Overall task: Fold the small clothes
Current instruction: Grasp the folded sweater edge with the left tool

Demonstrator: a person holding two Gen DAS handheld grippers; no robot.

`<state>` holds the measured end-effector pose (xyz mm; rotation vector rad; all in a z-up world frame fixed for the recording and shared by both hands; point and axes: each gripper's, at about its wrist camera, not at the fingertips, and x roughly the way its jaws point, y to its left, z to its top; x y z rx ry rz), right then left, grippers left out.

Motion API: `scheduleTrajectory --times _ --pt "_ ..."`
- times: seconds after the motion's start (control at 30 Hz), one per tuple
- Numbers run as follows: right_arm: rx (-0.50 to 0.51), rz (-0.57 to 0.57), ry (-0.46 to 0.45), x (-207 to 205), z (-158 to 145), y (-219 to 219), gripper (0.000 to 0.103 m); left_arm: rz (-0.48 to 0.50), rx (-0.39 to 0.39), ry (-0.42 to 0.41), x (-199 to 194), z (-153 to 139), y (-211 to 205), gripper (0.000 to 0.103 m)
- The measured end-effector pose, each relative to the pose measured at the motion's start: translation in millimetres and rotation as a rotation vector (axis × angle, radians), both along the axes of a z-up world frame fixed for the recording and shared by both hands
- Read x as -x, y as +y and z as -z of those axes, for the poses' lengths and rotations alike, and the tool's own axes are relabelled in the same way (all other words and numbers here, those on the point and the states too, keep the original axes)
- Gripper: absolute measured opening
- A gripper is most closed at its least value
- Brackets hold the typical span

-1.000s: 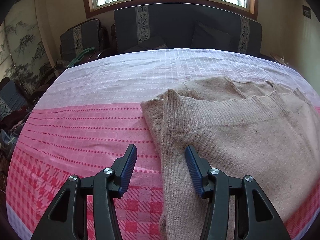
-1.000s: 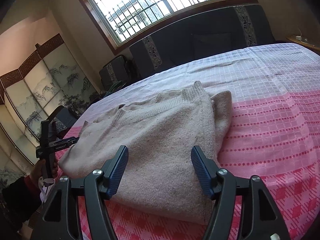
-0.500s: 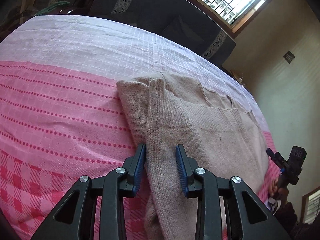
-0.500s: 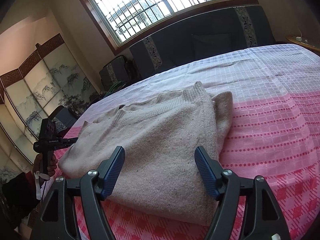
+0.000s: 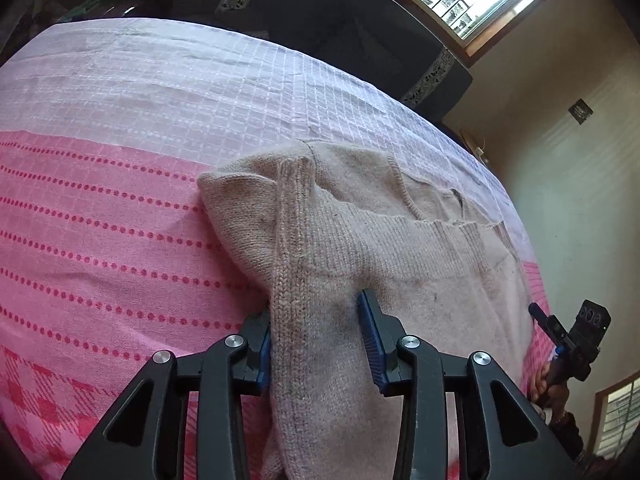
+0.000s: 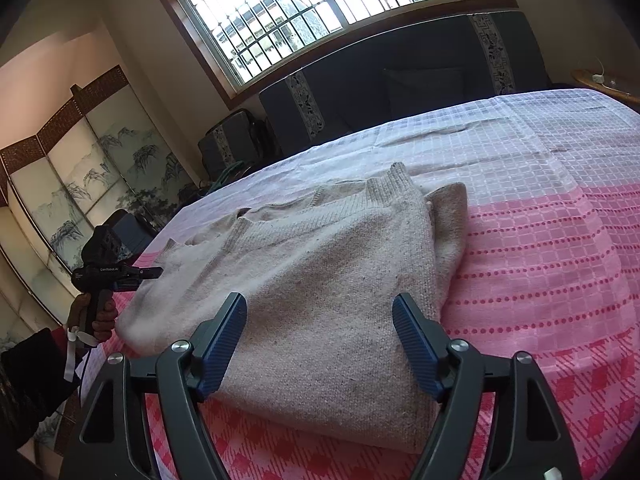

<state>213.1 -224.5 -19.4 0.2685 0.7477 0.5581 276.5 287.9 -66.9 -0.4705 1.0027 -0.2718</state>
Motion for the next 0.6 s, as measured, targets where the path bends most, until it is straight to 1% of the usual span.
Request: scheduleTrajectory --times 0.03,0.1,0.13,0.17,0.3,0.37,0.4,0.43,0.53,0.6 --pt "-0.002 0.001 0.000 -0.1 0.1 0.1 0.074 -0.026 0.009 0.001 -0.6 0.9 -0.1 0.033" --pt "-0.005 0.001 -0.001 0.1 0.0 0.6 0.074 -0.070 0.069 0.027 -1.8 3.8 6.3 0.033" --pt "-0.007 0.000 -0.001 0.1 0.2 0.7 0.074 -0.076 0.106 0.044 -2.6 5.7 11.0 0.033" --pt "-0.008 0.000 -0.002 0.3 0.6 0.6 0.074 -0.064 0.121 0.053 -3.6 6.6 12.7 0.033" --pt "-0.013 0.003 -0.010 1.7 0.7 -0.7 0.076 -0.004 0.095 0.050 -5.6 5.0 12.1 0.034" --pt "-0.017 0.005 -0.012 2.2 0.6 -1.8 0.076 -0.001 0.091 0.051 -7.2 4.6 11.0 0.034" --pt "-0.018 0.005 -0.013 2.2 0.5 -2.1 0.077 -0.007 0.088 0.054 -7.3 4.4 10.1 0.034" --pt "-0.019 0.005 -0.014 1.9 0.8 -2.6 0.077 -0.020 0.071 0.057 -6.6 3.9 8.1 0.031" --pt "-0.028 0.003 -0.016 1.9 0.7 -4.0 0.078 -0.071 -0.006 0.051 -2.9 -4.4 -4.8 0.022" --pt "-0.036 0.003 -0.019 2.5 1.0 -5.7 0.078 -0.109 -0.042 0.043 0.2 -14.3 -14.5 0.019"
